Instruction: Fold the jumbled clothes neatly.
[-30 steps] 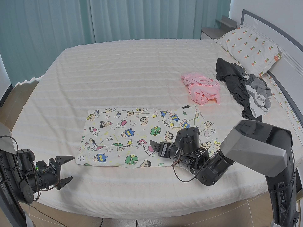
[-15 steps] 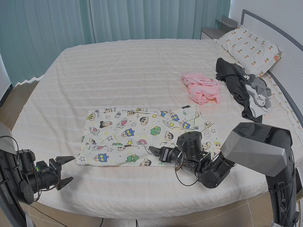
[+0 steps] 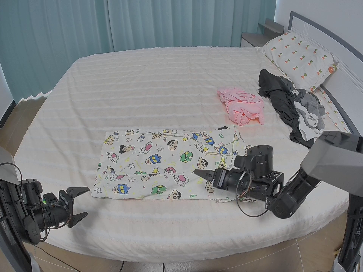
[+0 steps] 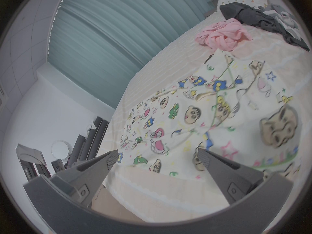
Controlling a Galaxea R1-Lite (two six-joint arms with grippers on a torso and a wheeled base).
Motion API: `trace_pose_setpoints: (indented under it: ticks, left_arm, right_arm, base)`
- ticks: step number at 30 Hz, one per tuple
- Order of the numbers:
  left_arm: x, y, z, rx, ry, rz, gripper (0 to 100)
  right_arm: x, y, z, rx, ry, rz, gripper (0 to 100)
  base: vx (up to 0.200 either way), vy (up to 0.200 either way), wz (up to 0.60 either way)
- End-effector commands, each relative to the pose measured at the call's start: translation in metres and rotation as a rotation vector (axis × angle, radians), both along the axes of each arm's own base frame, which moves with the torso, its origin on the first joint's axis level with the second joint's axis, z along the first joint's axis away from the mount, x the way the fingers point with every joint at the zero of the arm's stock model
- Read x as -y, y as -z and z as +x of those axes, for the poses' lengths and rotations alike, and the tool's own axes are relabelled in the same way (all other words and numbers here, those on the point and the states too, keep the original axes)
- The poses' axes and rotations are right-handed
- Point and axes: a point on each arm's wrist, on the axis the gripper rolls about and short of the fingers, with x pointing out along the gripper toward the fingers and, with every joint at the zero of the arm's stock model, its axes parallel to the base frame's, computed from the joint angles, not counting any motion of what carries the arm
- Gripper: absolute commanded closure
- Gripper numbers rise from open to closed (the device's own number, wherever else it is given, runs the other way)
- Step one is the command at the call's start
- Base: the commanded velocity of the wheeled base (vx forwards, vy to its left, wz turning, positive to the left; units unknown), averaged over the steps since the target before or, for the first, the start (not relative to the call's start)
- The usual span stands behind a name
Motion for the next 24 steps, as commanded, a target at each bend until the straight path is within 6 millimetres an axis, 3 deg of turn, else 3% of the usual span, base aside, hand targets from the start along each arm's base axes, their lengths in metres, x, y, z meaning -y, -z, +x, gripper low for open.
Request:
trace_pose_setpoints:
  ticks: [1, 9, 17, 24]
  left_arm:
    - [0.0, 0.0, 0.0, -0.001, 0.001, 0.0, 0]
    - [0.0, 0.001, 0.0, 0.0, 0.006, 0.006, 0]
    - [0.001, 0.002, 0.0, -0.003, 0.008, 0.008, 0]
    - [0.001, 0.002, -0.001, -0.006, 0.008, 0.007, 0]
  right_arm:
    - [0.035, -0.011, 0.009, -0.003, 0.048, 0.02, 0]
    - [0.064, 0.01, 0.02, -0.091, 0.011, 0.04, 0]
    - [0.081, 0.035, 0.039, -0.14, 0.021, 0.051, 0]
    - [0.089, 0.041, 0.044, -0.181, -0.047, 0.111, 0]
  base:
    - [0.0, 0.0, 0.0]
    - [0.0, 0.0, 0.0]
    - [0.0, 0.0, 0.0]
    - [0.0, 0.0, 0.0]
